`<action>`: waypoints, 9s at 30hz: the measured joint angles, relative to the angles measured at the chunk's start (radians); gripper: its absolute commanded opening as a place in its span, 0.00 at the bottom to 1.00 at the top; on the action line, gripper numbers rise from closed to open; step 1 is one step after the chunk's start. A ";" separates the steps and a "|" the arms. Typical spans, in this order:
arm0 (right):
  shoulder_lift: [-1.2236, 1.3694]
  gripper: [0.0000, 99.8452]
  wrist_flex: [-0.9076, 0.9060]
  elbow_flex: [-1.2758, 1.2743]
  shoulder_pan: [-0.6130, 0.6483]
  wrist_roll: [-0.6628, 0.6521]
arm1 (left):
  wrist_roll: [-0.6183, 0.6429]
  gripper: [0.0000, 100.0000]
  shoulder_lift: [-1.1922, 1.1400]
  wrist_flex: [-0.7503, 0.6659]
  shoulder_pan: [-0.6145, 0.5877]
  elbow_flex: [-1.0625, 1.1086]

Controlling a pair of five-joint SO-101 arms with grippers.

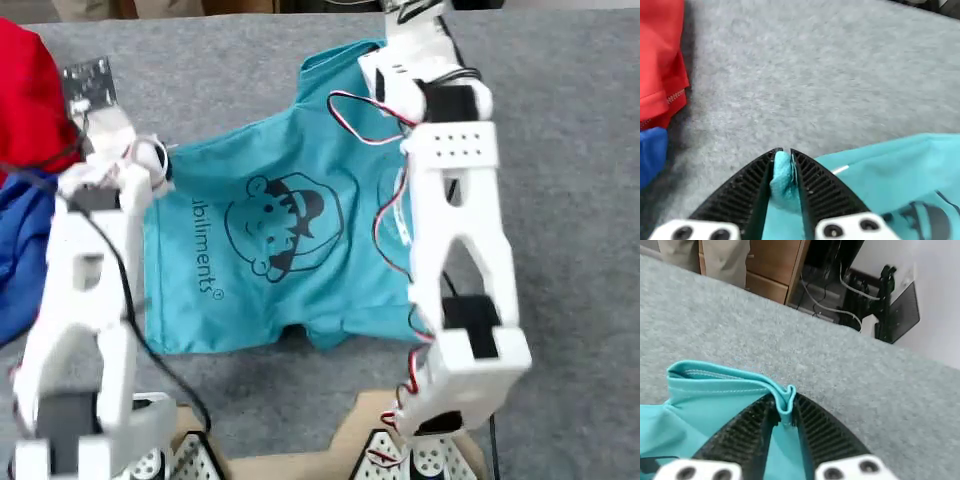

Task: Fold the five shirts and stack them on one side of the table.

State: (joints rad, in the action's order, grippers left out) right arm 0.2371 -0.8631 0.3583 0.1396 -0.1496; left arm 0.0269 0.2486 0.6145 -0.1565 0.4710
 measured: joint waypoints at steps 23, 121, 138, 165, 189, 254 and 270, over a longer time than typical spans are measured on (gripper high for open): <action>0.687 0.01 0.356 0.735 0.000 -0.075 | 0.028 0.02 -1.183 0.605 -0.021 -1.748; -0.137 0.00 -0.850 0.051 -0.075 -0.186 | -0.035 0.02 -0.695 1.134 -0.104 -0.905; -0.609 0.00 -0.605 -0.764 -0.075 -0.186 | -0.080 0.02 -0.695 1.134 -0.104 -0.713; -0.669 0.00 -0.531 -0.994 -0.129 -0.170 | -0.160 0.02 -0.695 1.134 -0.147 -0.575; -0.669 0.00 -0.405 -1.086 -0.172 -0.206 | -0.204 0.02 -0.689 1.134 -0.115 -0.460; -0.023 0.01 -0.058 -0.410 -0.038 -0.222 | 0.068 0.02 -1.069 1.134 -0.071 -1.115; 0.565 0.01 -0.210 0.264 0.005 -0.135 | 0.074 0.02 -1.197 1.135 -0.071 -1.257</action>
State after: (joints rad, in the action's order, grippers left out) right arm 0.8017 -1.0733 0.6222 0.1442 -0.2846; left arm 0.1005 -0.9482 1.7499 -0.2271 -0.7856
